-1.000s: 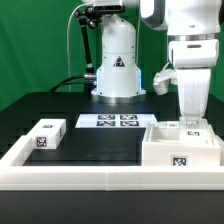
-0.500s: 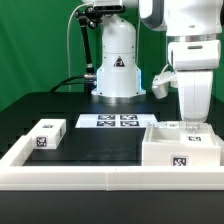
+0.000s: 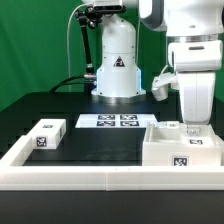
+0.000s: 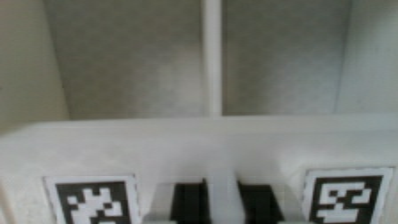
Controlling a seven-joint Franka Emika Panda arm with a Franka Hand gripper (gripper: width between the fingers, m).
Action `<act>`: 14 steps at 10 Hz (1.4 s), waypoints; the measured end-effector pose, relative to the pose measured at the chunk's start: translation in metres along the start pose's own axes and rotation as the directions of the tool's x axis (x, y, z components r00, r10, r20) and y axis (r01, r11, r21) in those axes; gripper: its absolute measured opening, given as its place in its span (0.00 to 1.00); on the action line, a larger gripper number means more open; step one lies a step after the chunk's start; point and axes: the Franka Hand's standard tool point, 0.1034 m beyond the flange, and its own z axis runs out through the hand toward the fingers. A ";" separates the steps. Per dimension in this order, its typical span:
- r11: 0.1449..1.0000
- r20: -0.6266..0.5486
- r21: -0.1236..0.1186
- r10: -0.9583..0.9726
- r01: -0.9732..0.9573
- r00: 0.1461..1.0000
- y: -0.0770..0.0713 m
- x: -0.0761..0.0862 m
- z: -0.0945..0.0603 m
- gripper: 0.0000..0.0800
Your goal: Assemble cabinet
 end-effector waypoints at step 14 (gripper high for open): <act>1.000 0.005 -0.008 -0.007 0.007 1.000 -0.006 0.001 -0.011 1.00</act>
Offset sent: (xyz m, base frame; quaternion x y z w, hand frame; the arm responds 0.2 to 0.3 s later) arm 0.0000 0.0000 0.0000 0.0000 0.0000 0.0000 1.0000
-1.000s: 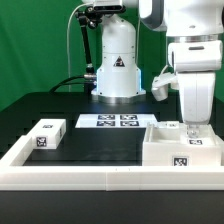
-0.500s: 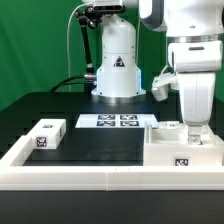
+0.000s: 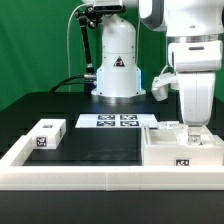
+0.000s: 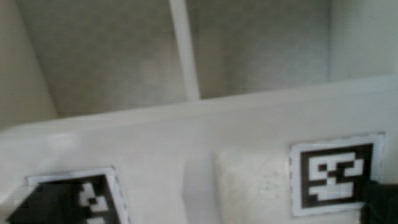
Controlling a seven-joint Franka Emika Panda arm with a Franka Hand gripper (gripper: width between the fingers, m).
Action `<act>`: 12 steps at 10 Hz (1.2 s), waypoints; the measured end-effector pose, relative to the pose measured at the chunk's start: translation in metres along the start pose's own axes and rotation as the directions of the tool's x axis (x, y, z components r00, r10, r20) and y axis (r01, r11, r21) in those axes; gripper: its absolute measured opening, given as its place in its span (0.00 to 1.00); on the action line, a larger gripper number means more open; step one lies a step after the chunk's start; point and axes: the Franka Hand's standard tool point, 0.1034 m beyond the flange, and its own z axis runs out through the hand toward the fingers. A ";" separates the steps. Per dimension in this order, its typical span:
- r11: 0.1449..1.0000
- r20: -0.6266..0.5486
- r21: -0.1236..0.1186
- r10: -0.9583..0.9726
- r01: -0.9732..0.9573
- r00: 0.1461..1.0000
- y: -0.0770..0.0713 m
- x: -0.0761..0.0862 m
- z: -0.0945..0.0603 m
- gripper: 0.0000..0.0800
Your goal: Assemble cabinet
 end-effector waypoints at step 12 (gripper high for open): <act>0.999 0.021 -0.027 -0.019 0.019 1.000 -0.057 -0.019 -0.021 1.00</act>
Offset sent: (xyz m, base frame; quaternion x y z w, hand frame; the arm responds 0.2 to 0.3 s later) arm -0.0577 -0.0045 0.0126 0.0198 0.0162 -0.0242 0.9994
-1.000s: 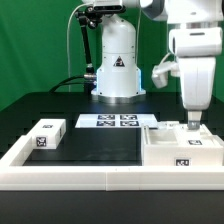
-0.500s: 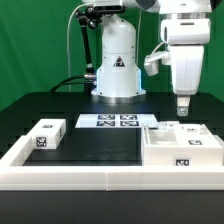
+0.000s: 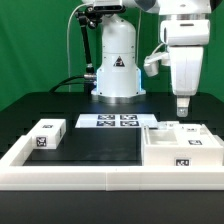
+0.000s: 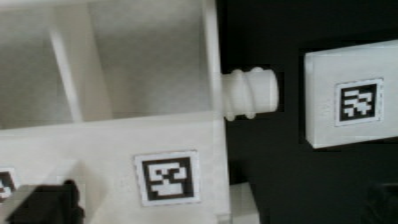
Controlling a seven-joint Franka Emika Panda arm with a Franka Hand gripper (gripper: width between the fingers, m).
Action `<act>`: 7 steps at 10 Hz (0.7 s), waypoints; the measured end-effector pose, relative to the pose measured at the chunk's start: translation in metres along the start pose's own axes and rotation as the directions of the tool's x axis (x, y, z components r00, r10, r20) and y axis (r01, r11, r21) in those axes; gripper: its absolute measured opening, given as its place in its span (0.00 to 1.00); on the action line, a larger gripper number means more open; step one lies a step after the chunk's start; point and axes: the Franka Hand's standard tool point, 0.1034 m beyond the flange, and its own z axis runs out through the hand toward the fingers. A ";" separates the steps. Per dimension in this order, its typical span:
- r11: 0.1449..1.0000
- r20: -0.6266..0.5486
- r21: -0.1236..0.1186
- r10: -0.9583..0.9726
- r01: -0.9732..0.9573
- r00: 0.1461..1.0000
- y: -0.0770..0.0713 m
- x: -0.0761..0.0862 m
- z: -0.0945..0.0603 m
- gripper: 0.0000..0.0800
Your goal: Assemble cabinet
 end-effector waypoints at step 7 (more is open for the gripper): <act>1.000 -0.030 0.006 -0.018 0.018 0.999 -0.071 -0.007 0.036 1.00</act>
Offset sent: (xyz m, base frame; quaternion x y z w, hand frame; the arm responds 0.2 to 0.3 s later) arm -0.0448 0.0098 -0.0094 -0.0074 0.0369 -0.0063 0.9993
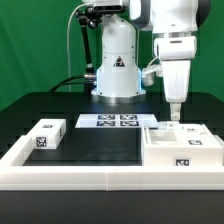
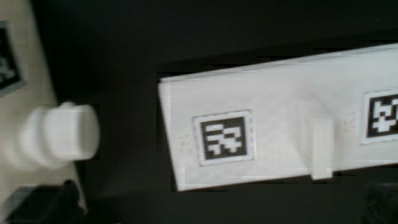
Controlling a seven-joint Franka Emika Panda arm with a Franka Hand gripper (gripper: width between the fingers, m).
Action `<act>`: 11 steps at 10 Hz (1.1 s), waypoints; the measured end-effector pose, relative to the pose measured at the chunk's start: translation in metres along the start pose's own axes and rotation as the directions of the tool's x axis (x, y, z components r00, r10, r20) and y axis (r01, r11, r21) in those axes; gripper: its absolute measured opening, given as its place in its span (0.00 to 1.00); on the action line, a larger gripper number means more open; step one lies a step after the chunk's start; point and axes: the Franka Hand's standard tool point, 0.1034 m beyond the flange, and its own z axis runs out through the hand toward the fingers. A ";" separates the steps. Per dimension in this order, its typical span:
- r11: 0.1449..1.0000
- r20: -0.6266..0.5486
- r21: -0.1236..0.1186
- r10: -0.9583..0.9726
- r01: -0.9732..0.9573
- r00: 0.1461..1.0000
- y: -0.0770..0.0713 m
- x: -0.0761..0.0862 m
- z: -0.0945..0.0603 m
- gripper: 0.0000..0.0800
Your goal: Assemble cabinet
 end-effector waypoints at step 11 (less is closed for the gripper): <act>0.999 -0.013 0.034 0.013 -0.013 1.000 -0.015 -0.002 0.024 1.00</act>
Offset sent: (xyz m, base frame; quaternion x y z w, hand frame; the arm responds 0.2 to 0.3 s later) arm 0.0000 0.0000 0.0000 0.0000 0.0000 0.0000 1.0000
